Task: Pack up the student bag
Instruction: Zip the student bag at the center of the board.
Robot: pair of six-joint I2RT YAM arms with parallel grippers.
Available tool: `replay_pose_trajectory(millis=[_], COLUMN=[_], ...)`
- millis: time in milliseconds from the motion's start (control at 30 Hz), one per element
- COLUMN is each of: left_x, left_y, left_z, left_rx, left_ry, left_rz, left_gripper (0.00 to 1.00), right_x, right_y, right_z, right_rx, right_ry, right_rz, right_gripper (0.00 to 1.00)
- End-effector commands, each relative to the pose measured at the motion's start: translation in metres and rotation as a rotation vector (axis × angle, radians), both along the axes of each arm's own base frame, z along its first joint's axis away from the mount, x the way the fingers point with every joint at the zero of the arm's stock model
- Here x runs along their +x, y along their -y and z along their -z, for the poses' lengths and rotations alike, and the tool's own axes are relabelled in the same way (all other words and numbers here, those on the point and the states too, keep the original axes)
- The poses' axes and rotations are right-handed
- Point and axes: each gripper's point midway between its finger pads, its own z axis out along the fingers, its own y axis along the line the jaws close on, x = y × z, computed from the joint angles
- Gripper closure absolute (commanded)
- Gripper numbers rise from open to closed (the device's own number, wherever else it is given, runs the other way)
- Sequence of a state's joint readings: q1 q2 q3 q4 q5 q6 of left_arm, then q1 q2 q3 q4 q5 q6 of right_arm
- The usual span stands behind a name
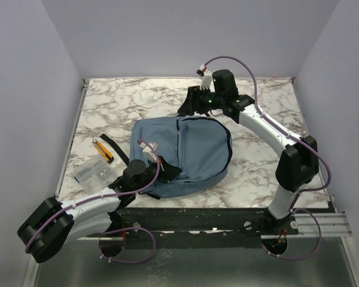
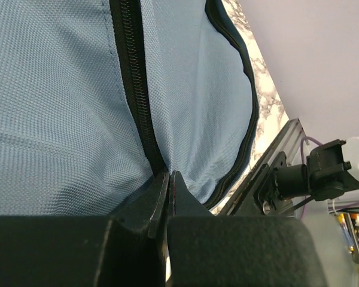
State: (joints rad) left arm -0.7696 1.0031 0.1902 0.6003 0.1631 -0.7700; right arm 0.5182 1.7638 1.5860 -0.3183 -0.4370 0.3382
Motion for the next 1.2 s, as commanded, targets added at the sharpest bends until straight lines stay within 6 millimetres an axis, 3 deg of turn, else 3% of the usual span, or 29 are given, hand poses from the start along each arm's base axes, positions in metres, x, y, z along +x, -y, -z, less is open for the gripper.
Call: replay_pose_trajectory(millis=[0,133,233,300,467,633,700,867,1167], left_x=[-0.032,-0.032,-0.032,-0.029,-0.010,0.007,0.009,0.006,0.015], left_y=[0.003,0.002,0.006,0.008,0.007,-0.004,-0.006,-0.005,-0.002], left_z=[0.018,0.009,-0.004,-0.015,-0.039,-0.040,-0.035,-0.036,-0.053], left_rx=[0.020,0.021,0.031,0.028,0.014,-0.019,-0.016,-0.014,-0.017], left_ry=[-0.093,-0.070,-0.066,-0.064,-0.060,-0.134,-0.157,-0.147,-0.082], left_rz=[0.121,0.131,0.154,0.161,0.115,0.062,0.071,0.092,0.090], left_gripper=[1.00,0.98,0.79,0.72,0.69,0.69,0.69,0.66,0.62], right_x=[-0.014,-0.018,-0.029,-0.035,-0.043,-0.045,-0.043,-0.033,-0.028], right_y=[-0.032,-0.038,-0.039,-0.041,-0.044,-0.046,-0.047,-0.044,-0.052], right_z=[0.014,0.025,0.028,0.030,0.045,0.040,0.041,0.053,0.067], right_rx=[0.114,0.138,0.189,0.225,0.251,0.261,0.250,0.176,0.076], right_ry=[-0.027,-0.080,-0.101,-0.108,-0.152,-0.116,-0.104,-0.049,0.028], right_rz=[-0.202,-0.231,-0.250,-0.267,-0.295,-0.326,-0.326,-0.317,-0.412], right_gripper=[0.35,0.39,0.40,0.40,0.54,0.63,0.62,0.46,0.45])
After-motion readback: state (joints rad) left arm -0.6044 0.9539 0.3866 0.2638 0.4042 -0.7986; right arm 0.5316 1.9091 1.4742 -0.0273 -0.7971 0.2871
